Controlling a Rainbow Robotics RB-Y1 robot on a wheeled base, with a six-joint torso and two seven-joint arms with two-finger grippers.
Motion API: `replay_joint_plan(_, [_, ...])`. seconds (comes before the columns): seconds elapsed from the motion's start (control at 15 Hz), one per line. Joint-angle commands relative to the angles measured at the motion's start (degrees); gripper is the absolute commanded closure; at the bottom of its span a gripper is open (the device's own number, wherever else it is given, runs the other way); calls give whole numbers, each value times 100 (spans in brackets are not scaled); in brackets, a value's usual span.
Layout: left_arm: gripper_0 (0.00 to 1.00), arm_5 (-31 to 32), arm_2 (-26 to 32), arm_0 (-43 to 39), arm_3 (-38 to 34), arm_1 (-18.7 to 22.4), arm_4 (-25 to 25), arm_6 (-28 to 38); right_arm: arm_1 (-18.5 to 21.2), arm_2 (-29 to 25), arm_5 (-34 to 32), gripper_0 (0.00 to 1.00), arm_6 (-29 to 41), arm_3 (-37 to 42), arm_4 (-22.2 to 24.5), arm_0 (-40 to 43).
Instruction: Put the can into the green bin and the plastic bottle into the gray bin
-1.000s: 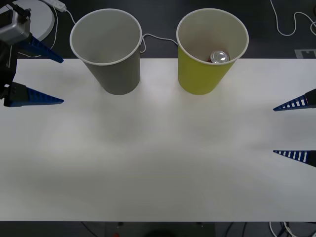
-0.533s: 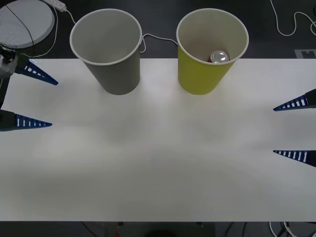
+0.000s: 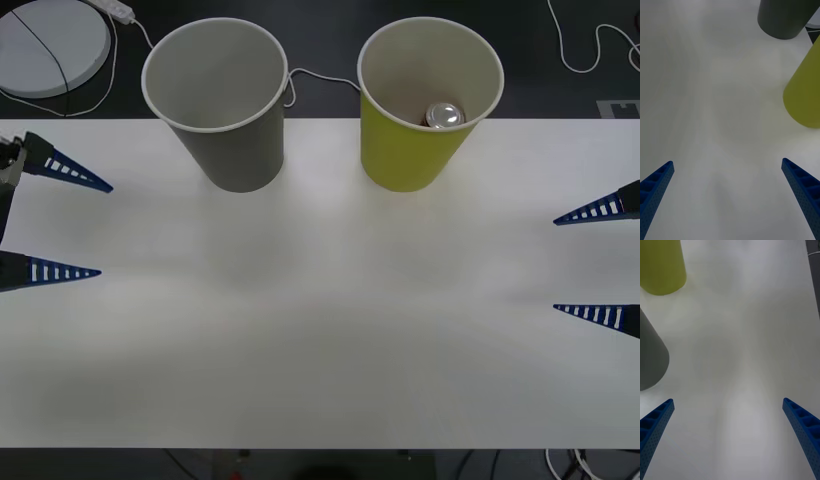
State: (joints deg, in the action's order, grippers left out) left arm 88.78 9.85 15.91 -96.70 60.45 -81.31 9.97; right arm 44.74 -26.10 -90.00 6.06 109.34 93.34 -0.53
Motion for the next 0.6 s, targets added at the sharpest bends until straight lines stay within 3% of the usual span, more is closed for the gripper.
replay_joint_plan(0.07, [0, -10, 35, -35, 2, -7, -25, -39, 0, 0, 0, 0, 0, 0, 0, 0])
replay_joint_plan(0.6, [0, -1, 26, -53, 2, -7, -104, -57, 0, 0, 0, 0, 0, 0, 0, 0])
